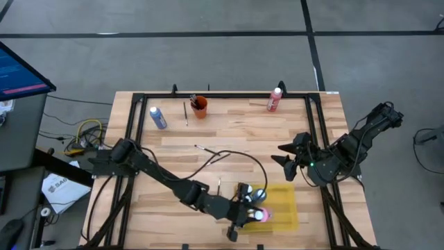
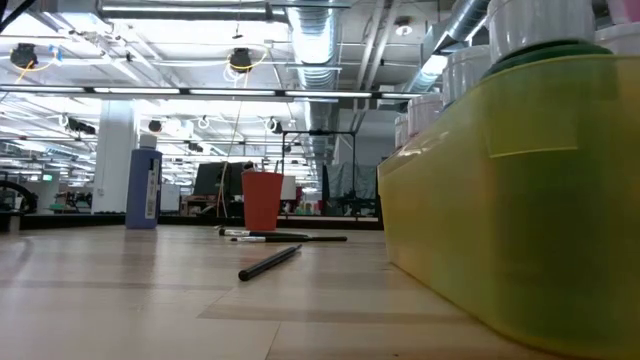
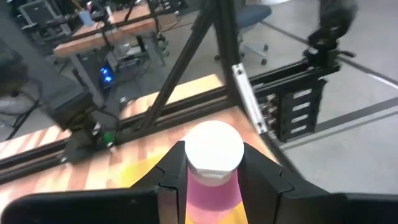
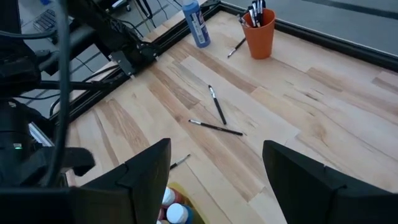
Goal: Pick & Place Paint Supplies
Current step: Put the pink paint bottle into the yellow bin
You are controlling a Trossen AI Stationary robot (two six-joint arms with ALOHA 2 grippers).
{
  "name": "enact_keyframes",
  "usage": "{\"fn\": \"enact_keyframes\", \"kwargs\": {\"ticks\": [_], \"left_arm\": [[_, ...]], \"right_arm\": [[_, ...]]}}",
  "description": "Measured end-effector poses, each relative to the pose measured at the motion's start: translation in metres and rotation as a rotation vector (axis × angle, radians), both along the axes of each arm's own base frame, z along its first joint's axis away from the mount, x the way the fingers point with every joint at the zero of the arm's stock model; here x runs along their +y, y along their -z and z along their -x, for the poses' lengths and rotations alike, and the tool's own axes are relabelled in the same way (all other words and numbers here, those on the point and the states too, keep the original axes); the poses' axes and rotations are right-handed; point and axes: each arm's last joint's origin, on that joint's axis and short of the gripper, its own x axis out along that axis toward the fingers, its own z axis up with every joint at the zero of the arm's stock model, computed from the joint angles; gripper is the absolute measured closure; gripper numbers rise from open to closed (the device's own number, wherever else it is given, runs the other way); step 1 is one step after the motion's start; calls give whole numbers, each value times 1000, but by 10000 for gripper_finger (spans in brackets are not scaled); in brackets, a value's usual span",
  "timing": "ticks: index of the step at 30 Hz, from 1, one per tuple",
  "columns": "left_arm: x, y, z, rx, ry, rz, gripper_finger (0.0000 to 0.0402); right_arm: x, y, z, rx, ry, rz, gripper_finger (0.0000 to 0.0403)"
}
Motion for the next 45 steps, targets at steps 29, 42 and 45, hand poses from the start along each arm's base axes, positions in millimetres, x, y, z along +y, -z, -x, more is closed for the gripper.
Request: {"fn": "enact_keyframes", "kwargs": {"ticks": [29, 42, 45], "left_arm": [[8, 40, -15, 131, 37, -33, 315], [17, 43, -17, 164, 29, -49, 300], [17, 43, -17, 167, 41, -46, 283]], "right_arm": [[0, 0, 0, 1, 0, 1, 154], [0, 0, 0, 2, -2, 4, 154], [0, 0, 0, 2, -2, 3, 154]]}}
